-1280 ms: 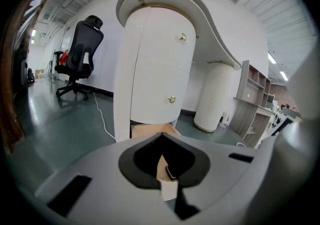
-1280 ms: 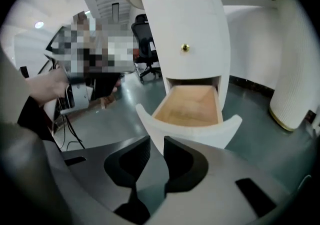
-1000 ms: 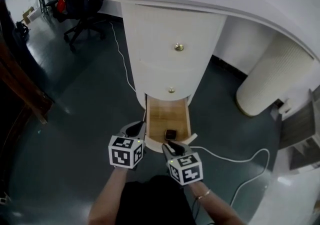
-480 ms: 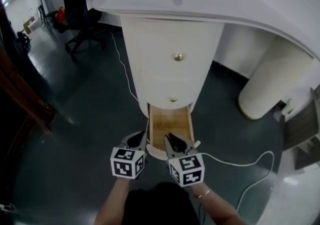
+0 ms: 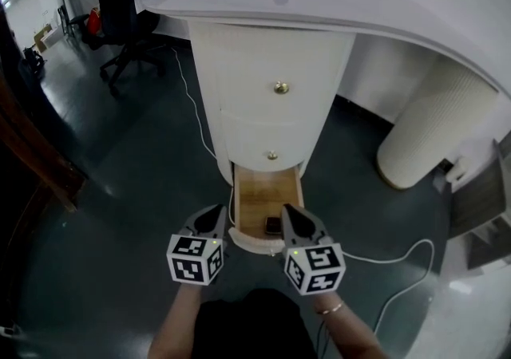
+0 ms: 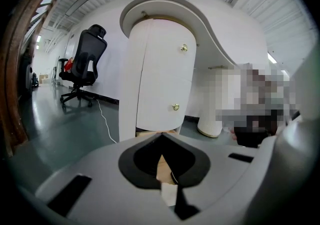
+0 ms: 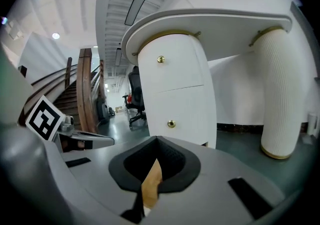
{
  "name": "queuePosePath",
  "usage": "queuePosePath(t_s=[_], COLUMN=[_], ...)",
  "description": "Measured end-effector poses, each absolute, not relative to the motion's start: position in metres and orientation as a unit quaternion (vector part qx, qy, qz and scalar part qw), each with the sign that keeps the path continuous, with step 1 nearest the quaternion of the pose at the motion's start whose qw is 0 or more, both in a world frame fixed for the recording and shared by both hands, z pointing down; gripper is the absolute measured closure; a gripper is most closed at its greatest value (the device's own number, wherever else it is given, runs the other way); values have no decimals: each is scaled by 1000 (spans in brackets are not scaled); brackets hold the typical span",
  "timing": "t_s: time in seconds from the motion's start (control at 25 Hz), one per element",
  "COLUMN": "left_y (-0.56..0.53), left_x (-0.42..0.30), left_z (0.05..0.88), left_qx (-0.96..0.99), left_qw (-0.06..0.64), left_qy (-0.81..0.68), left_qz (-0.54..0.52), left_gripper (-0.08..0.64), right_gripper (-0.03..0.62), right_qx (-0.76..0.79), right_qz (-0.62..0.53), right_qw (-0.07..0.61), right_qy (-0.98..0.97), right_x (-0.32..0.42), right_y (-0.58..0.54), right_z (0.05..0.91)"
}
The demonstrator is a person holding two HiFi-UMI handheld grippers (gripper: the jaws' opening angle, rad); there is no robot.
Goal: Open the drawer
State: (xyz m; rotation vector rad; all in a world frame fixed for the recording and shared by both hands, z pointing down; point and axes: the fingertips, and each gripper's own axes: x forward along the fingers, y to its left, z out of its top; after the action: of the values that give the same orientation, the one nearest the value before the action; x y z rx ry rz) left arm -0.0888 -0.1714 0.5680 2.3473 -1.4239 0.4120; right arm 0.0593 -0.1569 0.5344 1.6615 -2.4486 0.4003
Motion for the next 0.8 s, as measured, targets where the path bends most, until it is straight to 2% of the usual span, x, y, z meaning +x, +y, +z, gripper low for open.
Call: queuePosePath(t_s=[0.8], left_y=[-175], left_x=[-91], left_z=[562], left_qx=[832], left_qw=[175], left_qy=[-509], left_qz=[134], left_gripper=[558], right_gripper=[591], right_qx=[566], right_qz=[145], right_qw=[92], right_qy=[-807], right_x=[78], right_y=[-167], right_z=[543])
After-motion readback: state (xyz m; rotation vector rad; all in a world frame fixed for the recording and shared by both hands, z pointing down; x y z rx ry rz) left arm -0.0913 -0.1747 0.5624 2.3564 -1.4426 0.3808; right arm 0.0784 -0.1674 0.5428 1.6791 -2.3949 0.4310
